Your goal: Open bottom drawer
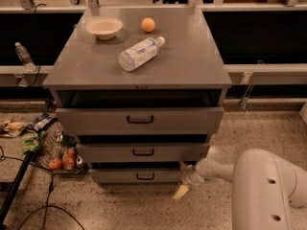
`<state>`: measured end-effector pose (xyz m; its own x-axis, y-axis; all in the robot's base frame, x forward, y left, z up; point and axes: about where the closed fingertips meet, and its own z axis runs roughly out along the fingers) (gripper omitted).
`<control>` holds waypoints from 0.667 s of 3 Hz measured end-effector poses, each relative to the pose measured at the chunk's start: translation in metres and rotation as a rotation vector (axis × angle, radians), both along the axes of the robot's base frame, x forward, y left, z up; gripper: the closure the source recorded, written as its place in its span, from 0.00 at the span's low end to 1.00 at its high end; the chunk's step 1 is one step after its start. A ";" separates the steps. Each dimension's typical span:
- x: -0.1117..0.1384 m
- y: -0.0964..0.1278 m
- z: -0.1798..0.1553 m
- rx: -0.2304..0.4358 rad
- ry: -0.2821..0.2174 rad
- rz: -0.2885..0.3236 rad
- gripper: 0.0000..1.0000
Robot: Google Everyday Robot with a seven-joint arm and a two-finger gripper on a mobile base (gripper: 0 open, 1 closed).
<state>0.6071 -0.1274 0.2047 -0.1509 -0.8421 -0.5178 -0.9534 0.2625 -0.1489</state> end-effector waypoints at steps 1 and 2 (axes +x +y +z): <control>0.011 0.007 -0.017 0.012 -0.005 0.007 0.02; 0.015 0.010 -0.032 0.035 0.013 0.014 0.25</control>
Offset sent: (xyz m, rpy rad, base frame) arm 0.0226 0.0115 -0.0474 0.0588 0.0276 0.0205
